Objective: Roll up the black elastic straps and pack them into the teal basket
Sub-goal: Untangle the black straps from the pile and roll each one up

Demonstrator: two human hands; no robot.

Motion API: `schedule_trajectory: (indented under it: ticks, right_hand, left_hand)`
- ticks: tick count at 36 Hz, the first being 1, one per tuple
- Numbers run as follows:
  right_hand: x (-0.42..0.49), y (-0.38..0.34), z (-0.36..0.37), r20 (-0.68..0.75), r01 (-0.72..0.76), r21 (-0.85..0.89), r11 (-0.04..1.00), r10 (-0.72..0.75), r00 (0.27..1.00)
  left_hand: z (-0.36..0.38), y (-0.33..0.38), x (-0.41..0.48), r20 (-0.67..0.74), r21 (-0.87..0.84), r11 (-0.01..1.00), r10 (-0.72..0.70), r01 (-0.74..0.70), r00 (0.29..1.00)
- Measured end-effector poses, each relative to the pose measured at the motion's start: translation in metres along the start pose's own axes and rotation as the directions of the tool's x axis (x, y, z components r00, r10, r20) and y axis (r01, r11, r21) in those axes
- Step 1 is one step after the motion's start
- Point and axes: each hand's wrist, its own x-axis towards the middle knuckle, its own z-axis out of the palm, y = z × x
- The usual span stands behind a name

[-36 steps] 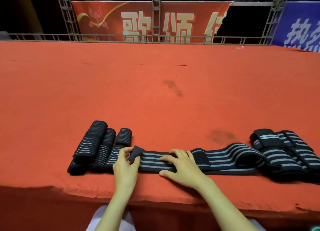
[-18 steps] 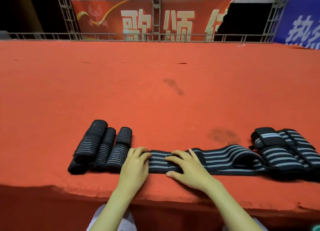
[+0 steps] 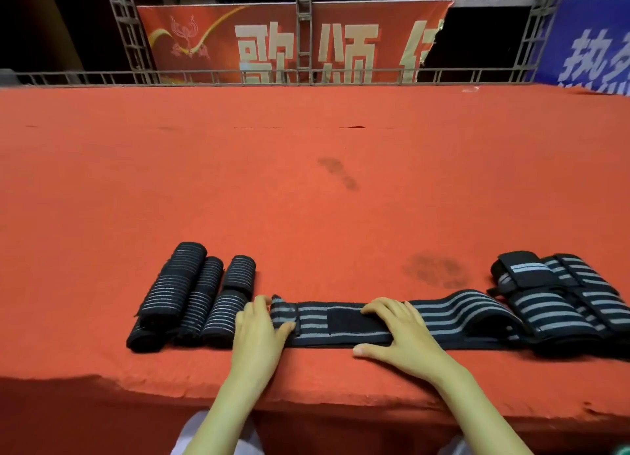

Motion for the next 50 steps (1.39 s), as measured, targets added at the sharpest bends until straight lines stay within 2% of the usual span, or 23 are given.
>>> schedule_trajectory:
  ticks: [2, 6, 10, 15, 20, 24, 31, 34, 37, 39, 44, 50]
  right_hand:
    - [-0.001, 0.001, 0.001, -0.025, 0.001, 0.013, 1.000, -0.001, 1.000]
    - [-0.001, 0.004, 0.006, -0.056, -0.014, 0.022, 1.000, 0.016, 0.998]
    - [-0.002, 0.006, 0.010, -0.100, -0.027, 0.025, 0.999, 0.029, 0.995]
    - [-0.003, 0.005, 0.010, -0.132, -0.029, 0.028, 0.999, 0.032, 0.991]
    - [-0.003, 0.005, 0.011, -0.151, -0.034, 0.043, 0.999, 0.040, 0.988]
    - [-0.003, 0.006, 0.012, -0.160, -0.037, 0.012, 0.999, 0.039, 0.986]
    - [-0.006, 0.002, 0.013, -0.170, -0.096, -0.051, 0.994, 0.086, 0.982]
    - [-0.008, 0.001, 0.011, -0.155, -0.092, -0.057, 0.994, 0.082, 0.985]
    - [-0.009, 0.002, 0.011, -0.148, -0.090, -0.050, 0.995, 0.082, 0.986]
    - [-0.009, 0.001, 0.012, -0.140, -0.092, -0.056, 0.994, 0.083, 0.987]
    - [-0.008, -0.001, 0.009, -0.116, -0.101, -0.060, 0.993, 0.094, 0.989]
    - [-0.006, -0.009, 0.005, -0.054, -0.109, -0.062, 0.992, 0.106, 0.993]
  left_hand:
    - [0.000, 0.004, -0.001, 0.045, 0.039, 0.998, -0.051, 0.049, 0.998]
    - [-0.001, 0.012, -0.002, 0.026, 0.082, 0.996, -0.046, 0.044, 0.999]
    - [0.008, 0.020, -0.007, -0.050, 0.023, 0.992, 0.122, -0.121, 0.991]
    - [0.022, 0.028, -0.010, -0.086, -0.002, 0.936, 0.351, -0.353, 0.932]
    - [0.030, 0.033, -0.009, -0.067, -0.093, 0.907, 0.407, -0.411, 0.911]
    - [0.033, 0.035, -0.014, 0.010, -0.112, 0.881, 0.464, -0.460, 0.886]
    - [0.026, 0.046, -0.007, 0.100, -0.273, 0.923, 0.308, -0.272, 0.946]
    - [0.025, 0.042, -0.002, 0.106, -0.342, 0.929, 0.188, -0.142, 0.976]
    - [0.028, 0.038, 0.001, 0.196, -0.315, 0.948, 0.028, 0.036, 0.980]
    - [0.028, 0.040, 0.001, 0.268, -0.296, 0.949, -0.025, 0.107, 0.963]
    - [0.028, 0.048, 0.001, 0.244, -0.265, 0.962, -0.004, 0.070, 0.970]
    - [0.015, 0.044, -0.004, 0.245, -0.463, 0.880, 0.010, 0.108, 0.969]
